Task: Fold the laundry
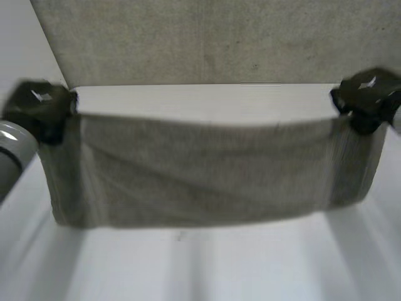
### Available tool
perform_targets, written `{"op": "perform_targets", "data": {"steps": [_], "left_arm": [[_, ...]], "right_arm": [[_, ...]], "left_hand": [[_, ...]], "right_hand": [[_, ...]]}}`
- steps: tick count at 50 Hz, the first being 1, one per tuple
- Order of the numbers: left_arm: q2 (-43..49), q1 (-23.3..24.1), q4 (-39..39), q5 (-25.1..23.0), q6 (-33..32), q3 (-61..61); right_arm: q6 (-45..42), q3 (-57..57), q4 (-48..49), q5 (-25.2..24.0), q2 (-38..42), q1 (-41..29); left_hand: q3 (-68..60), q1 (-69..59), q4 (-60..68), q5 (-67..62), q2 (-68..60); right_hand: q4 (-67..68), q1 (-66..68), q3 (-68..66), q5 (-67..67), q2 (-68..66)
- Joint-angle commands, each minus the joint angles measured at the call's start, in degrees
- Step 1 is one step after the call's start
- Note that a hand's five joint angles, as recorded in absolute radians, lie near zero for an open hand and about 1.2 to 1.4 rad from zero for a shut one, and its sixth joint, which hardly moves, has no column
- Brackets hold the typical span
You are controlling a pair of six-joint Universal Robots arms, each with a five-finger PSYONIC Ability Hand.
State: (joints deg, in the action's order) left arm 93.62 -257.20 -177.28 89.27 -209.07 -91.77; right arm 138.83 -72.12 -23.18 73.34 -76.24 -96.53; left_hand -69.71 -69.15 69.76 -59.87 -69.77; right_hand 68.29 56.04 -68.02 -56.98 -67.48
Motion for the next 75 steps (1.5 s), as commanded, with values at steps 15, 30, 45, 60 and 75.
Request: {"op": "perform_targets", "data": {"steps": [15,30,45,60,75], "left_arm": [[27.15,4.77,-9.36,5.64,-4.87,47.54],[15.01,5.04,-24.08,5.30,4.55,26.91],[21.25,4.16,-33.13,1.96,6.49,-2.87],[-0.60,2.32,2.05,1.61,-4.92,-18.70],[2.70,0.12,-3.95,-7.80,-7.93,-14.67]], "right_arm": [[-3.66,23.98,40.94,16.39,16.42,-7.10],[2.49,7.69,52.62,9.54,8.39,-7.01],[2.32,-8.55,38.30,-2.58,17.35,-4.64],[-16.90,-15.95,-2.95,-1.89,1.39,3.17],[-16.40,-12.52,4.46,-1.45,3.91,5.12]], "left_hand": [[-10.29,-10.85,10.24,-10.13,-10.23],[-10.29,-10.85,10.24,-10.13,-10.23],[-10.29,-10.85,10.24,-10.13,-10.23],[-10.29,-10.85,10.24,-10.13,-10.23],[-10.29,-10.85,10.24,-10.13,-10.23]], "right_hand": [[11.71,23.96,-11.98,-13.02,-12.52],[11.71,23.96,-11.98,-13.02,-12.52],[11.71,23.96,-11.98,-13.02,-12.52],[11.71,23.96,-11.98,-13.02,-12.52],[11.71,23.96,-11.98,-13.02,-12.52]]}}
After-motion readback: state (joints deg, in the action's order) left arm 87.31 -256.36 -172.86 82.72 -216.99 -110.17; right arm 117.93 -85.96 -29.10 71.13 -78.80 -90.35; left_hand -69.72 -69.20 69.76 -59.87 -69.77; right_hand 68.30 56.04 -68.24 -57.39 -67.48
